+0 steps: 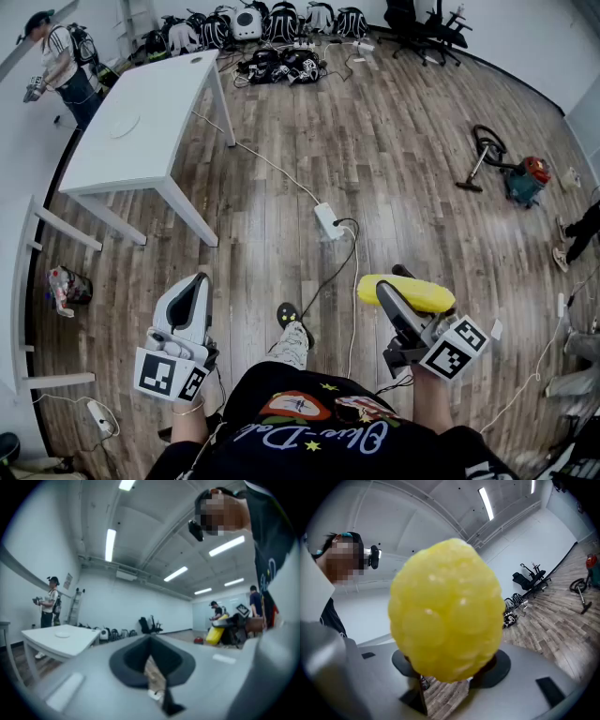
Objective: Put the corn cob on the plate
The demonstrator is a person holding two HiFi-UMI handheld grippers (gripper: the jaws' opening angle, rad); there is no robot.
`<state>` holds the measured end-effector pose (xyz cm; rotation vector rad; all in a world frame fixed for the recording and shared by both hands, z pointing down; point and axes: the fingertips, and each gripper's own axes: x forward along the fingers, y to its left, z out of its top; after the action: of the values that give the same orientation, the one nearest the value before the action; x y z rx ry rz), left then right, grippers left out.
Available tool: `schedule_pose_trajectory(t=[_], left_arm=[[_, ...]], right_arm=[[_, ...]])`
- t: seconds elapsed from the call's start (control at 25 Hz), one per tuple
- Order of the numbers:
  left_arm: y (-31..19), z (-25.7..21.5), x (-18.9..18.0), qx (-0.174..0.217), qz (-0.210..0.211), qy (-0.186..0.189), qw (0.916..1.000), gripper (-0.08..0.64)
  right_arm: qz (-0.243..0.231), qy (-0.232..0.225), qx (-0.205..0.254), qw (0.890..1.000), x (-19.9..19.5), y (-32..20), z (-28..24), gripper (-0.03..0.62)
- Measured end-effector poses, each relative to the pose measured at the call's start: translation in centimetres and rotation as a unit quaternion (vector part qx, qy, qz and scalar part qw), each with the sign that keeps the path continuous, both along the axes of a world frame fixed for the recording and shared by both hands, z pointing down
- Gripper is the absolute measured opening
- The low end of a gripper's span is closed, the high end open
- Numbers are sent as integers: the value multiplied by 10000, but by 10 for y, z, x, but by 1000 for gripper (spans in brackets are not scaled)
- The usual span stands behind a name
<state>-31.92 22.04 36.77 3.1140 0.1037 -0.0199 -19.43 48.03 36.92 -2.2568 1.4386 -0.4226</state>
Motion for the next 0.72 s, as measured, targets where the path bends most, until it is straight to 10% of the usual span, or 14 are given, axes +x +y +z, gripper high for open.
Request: schedule_pose_trajectory(t=[0.32,0.72], left_arm=[[-69,-20,120,265,-165,-55,9995,-14],[-174,-5,161,34,-1504,-325,9881,-14]], right_arm=[[-314,245,120,9991,131,-89,-35,253],[-1218,-141,21,9925,244,-215,-18,253]])
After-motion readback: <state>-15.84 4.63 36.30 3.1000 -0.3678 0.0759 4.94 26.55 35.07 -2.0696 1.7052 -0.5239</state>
